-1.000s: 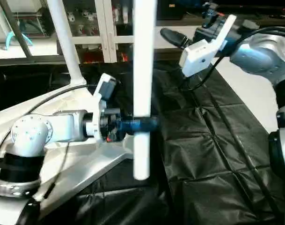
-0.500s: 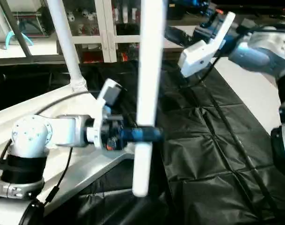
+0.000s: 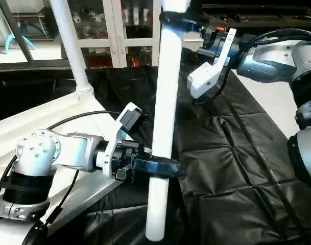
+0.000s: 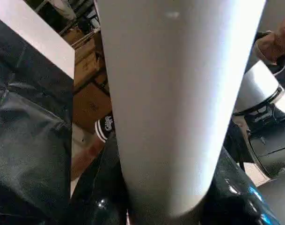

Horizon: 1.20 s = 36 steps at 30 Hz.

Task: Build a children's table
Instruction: Insert table leg to table base

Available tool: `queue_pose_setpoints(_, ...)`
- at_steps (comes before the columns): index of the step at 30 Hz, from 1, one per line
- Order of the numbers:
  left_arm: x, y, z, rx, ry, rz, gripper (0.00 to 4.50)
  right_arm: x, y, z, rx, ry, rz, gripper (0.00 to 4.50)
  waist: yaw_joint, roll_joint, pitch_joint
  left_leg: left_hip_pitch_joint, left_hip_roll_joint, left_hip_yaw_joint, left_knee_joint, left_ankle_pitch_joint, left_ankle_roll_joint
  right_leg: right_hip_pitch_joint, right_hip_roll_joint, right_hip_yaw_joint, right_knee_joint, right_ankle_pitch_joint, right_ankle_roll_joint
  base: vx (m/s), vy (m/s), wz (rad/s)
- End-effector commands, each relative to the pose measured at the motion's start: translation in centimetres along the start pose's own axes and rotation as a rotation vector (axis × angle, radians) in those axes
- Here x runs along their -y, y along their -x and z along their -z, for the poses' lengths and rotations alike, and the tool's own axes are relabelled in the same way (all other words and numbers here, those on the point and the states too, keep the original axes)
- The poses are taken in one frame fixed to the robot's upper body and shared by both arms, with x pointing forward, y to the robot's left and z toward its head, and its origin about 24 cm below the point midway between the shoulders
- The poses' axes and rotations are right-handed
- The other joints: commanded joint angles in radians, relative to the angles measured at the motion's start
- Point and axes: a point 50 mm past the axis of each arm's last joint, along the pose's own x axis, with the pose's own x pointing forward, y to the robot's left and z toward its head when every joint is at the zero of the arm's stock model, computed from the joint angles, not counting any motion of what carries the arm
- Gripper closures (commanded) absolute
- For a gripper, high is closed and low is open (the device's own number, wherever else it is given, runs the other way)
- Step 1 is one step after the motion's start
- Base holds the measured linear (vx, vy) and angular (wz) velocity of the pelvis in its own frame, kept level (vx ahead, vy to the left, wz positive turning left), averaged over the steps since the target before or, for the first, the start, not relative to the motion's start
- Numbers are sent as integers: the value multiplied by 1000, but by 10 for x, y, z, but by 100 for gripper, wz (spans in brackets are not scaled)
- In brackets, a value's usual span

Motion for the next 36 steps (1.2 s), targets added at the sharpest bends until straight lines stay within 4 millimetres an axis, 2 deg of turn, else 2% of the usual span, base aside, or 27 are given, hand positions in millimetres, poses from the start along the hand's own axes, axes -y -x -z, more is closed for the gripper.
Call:
queue_pose_setpoints(1,14,-4,-5,-27,-70,52,297,-10,1,-5,44,2,-79,83,-8,-12,-73,58,31,-31,-70,-349,-44,11,-15,18,-75,-191,-179,0,0,0)
queue_pose_setpoints(7,13,-2,-3,-49,-62,35,297,-11,2,-4,59,23,-92,127,-11,-16,-74,58,30,-31,-71,-357,-58,10,-13,20,-76,-196,-169,0,0,0)
queue_pose_setpoints(8,12,-2,-4,-41,-64,32,297,-10,3,-2,58,29,-91,132,-11,-19,-74,57,29,-30,-70,-346,-54,10,-12,21,-75,-186,-169,0,0,0)
queue_pose_setpoints(9,12,-2,-4,-39,-64,32,297,-10,3,-2,58,30,-91,132,-11,-18,-74,57,29,-31,-70,-344,-53,10,-13,22,-75,-185,-169,0,0,0)
queue_pose_setpoints(11,12,-2,-4,-36,-66,29,297,-10,4,-2,58,33,-93,170,-11,-19,-73,57,29,-30,-69,-343,-51,10,-13,23,-76,-188,-167,0,0,0)
queue_pose_setpoints(19,9,0,-4,-29,-77,6,297,-13,6,-1,67,38,-100,214,-14,-21,-71,59,27,-31,-70,-365,-60,6,-11,27,-79,-223,-152,0,0,0)
queue_pose_setpoints(21,9,0,-4,-29,-79,1,297,-13,7,-1,69,39,-100,240,-17,-22,-72,57,26,-31,-70,-356,-57,7,-9,28,-78,-211,-152,0,0,0)
queue_pose_setpoints(29,2,7,-8,-7,-149,-83,297,-17,12,-3,79,31,-109,262,-28,-22,-72,54,26,-32,-69,-350,-47,9,-11,29,-79,-206,-156,0,0,0)
queue_pose_setpoints(30,-1,10,-10,4,-154,-109,241,-18,13,-3,80,29,-110,262,-29,-22,-72,54,26,-32,-69,-350,-48,10,-11,29,-78,-204,-157,0,0,0)
queue_pose_setpoints(31,-5,14,-13,17,-159,-138,227,-18,13,-3,81,27,-112,262,-28,-21,-72,55,26,-32,-69,-350,-48,9,-12,29,-78,-203,-158,0,0,0)
queue_pose_setpoints(32,-8,23,-16,15,-182,-168,227,-19,15,-3,83,24,-116,263,-29,-16,-73,56,26,-33,-70,-353,-50,9,-10,29,-79,-197,-159,0,0,0)
queue_pose_setpoints(33,-8,23,-16,15,-182,-168,227,-19,15,-3,83,24,-116,263,-30,-15,-70,56,26,-33,-71,-373,-54,5,-9,29,-80,-215,-155,0,0,0)
queue_pose_setpoints(34,-8,27,-18,16,-200,-176,220,-20,16,-3,83,22,-117,263,-32,-16,-72,55,26,-34,-71,-372,-59,9,-10,28,-78,-211,-152,0,0,0)
queue_pose_setpoints(36,-6,33,-22,18,-231,-173,191,-21,18,-4,83,19,-122,265,-32,-15,-73,58,27,-34,-71,-366,-63,9,-11,30,-76,-194,-154,0,0,0)
